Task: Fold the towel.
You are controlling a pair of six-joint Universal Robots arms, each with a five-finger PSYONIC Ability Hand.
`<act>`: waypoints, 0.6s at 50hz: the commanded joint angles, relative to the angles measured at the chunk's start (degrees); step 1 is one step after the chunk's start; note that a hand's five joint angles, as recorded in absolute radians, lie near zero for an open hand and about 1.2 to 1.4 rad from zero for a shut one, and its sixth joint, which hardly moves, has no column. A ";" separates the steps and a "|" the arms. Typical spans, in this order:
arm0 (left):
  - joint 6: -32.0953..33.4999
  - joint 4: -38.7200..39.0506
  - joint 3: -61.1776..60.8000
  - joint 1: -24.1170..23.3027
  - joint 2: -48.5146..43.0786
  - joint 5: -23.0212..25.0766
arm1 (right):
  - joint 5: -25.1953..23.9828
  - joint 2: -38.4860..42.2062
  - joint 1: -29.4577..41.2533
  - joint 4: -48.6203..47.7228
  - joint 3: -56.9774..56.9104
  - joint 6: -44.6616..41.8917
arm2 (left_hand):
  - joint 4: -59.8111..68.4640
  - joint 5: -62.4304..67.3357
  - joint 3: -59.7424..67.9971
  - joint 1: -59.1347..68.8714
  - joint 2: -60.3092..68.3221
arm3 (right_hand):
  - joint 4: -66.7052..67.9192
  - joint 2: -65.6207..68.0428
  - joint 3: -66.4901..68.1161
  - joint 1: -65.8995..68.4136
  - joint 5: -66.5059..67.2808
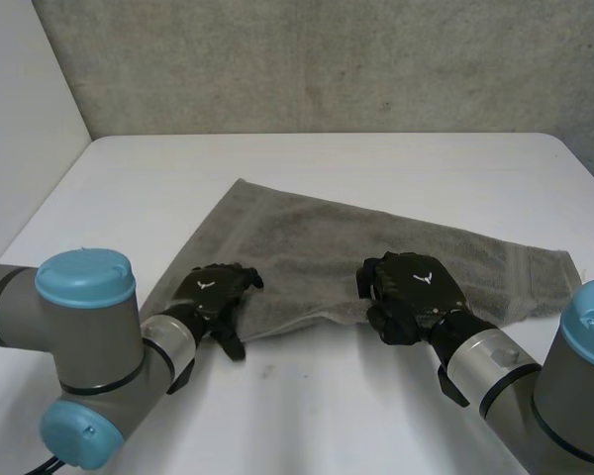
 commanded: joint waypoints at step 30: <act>2.43 -3.08 -5.92 2.58 11.67 -9.49 | 0.34 -2.14 -0.53 5.62 -1.66 -8.02 | 56.20 56.19 56.16 56.25 56.17 | 3.33 4.40 3.70 3.88 3.21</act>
